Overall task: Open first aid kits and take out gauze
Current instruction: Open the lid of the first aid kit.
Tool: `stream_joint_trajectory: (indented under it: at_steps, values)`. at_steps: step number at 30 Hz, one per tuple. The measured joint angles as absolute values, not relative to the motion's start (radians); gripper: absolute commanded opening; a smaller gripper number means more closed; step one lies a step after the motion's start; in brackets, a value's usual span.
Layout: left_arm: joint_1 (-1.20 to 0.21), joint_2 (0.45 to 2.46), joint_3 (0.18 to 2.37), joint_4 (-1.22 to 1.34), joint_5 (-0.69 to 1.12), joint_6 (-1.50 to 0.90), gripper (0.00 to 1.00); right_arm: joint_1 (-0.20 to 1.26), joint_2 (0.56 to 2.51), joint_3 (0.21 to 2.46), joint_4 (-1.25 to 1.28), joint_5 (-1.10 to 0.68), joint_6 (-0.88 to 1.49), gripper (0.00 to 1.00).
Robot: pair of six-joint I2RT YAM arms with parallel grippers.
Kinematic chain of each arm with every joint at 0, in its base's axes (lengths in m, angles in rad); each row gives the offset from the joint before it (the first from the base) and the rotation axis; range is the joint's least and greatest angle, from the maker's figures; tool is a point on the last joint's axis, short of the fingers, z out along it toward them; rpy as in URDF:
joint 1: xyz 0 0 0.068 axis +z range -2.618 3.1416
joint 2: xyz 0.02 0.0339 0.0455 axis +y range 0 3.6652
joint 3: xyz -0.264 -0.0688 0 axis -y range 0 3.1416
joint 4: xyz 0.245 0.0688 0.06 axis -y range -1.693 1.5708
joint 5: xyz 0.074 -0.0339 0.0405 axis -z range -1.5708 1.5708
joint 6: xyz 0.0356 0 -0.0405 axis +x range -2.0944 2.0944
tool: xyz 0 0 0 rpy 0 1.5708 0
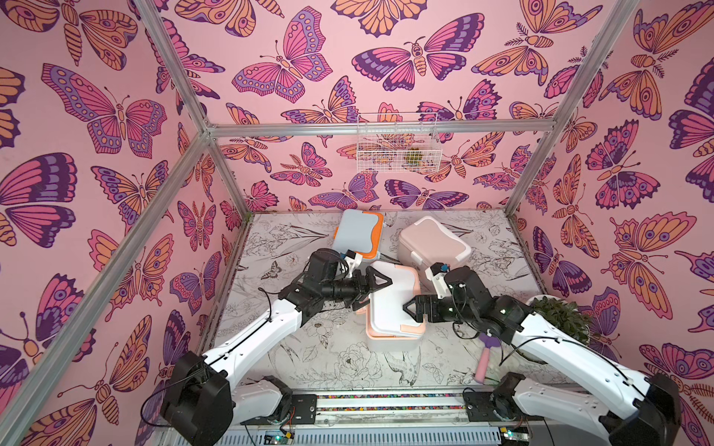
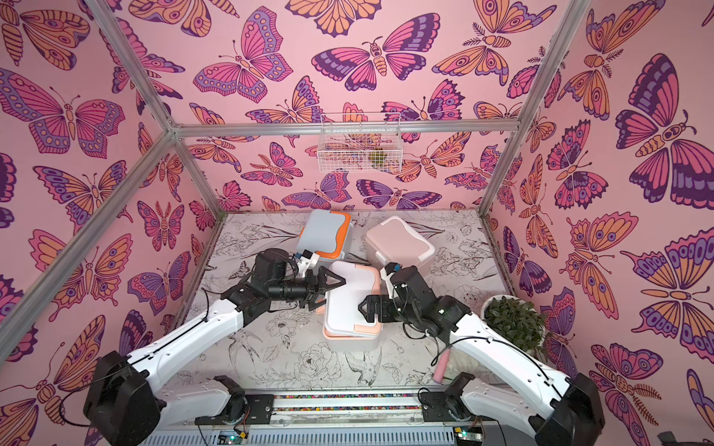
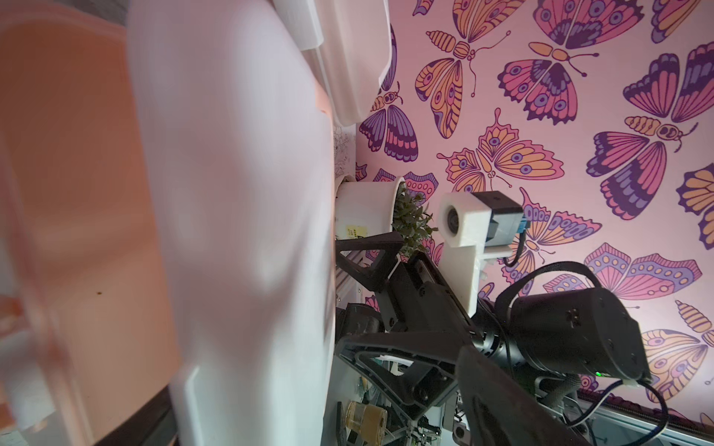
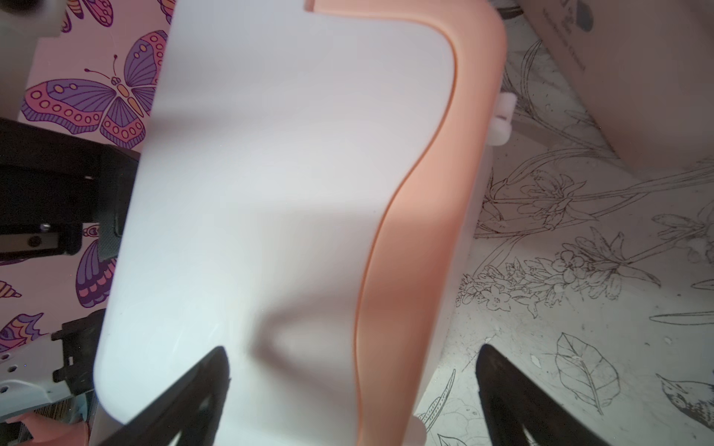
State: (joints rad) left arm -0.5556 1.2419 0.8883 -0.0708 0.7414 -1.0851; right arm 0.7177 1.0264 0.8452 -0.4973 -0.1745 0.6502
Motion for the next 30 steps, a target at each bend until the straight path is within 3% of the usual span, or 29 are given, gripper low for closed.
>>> stream_joint_trajectory:
  at_steps: [10, 20, 30]
  values:
    - [-0.657, 1.358, 1.071, -0.06, 0.728, -1.081, 0.93, 0.719, 0.863, 0.853, -0.557, -0.092, 0.65, 1.0]
    - [-0.802, 1.556, 1.397, -0.207, 0.63, -0.981, 0.93, 0.723, 0.581, 0.861, -0.737, 0.21, 0.663, 0.99]
    - [-0.912, 1.777, 1.697, -0.365, 0.544, -0.868, 0.93, 0.723, 0.485, 0.85, -0.876, 0.378, 0.718, 0.99]
